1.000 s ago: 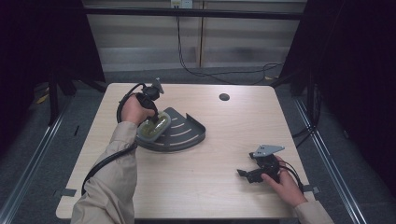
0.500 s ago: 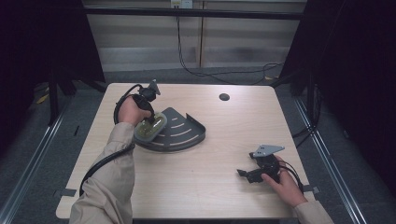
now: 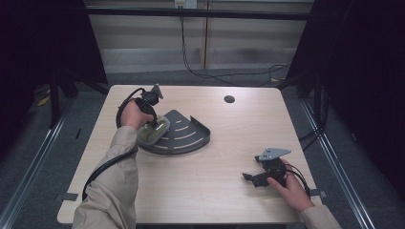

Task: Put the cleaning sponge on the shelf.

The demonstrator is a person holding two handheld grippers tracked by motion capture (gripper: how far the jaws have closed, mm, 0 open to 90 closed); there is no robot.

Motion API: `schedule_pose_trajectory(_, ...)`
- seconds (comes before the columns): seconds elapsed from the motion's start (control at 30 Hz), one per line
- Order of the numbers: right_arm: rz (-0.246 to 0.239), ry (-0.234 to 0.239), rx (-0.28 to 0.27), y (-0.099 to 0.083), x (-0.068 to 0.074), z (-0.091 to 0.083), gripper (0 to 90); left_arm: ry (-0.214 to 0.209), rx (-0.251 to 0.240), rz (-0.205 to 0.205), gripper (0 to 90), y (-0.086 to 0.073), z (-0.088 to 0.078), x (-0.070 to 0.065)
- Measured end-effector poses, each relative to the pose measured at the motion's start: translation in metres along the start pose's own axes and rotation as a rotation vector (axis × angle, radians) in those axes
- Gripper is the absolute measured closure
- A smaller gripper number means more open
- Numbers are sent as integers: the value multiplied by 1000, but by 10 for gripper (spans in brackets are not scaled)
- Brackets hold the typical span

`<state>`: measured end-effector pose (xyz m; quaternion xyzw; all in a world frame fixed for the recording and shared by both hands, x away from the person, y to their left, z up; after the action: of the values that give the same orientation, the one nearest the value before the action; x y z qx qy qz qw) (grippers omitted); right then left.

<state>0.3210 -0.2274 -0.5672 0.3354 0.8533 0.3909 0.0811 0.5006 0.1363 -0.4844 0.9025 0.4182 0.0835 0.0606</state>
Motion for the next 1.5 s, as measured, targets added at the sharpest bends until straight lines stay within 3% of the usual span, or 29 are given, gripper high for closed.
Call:
schedule_pose_trajectory(0.3, 1, 0, 0, 0, 0, 0, 115, -17, 9, -18, 718, -5, 4, 3)
schedule_pose_trajectory(0.7, 1, 0, 0, 0, 0, 0, 115, -21, 0, -8, 718, -5, 10, 3)
schedule_pose_trajectory(1.13, 1, 0, 0, 0, 0, 0, 115, -19, -13, -8, 712, -7, 11, 4)
schedule_pose_trajectory(1.5, 1, 0, 0, 0, 0, 0, 115, -4, 11, -22, 690, -13, 16, 8)
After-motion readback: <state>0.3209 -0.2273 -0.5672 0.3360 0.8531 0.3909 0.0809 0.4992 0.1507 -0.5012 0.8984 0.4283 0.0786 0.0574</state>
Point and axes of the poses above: each handheld gripper's, and its own axes: z roughly forward along the jaws, y roughly out of its top, x roughly to its left, the point moved 8 cm from there along z, roughly forward along the jaws, and after that the axes turned 8 degrees about y, right-handed, at the moved point
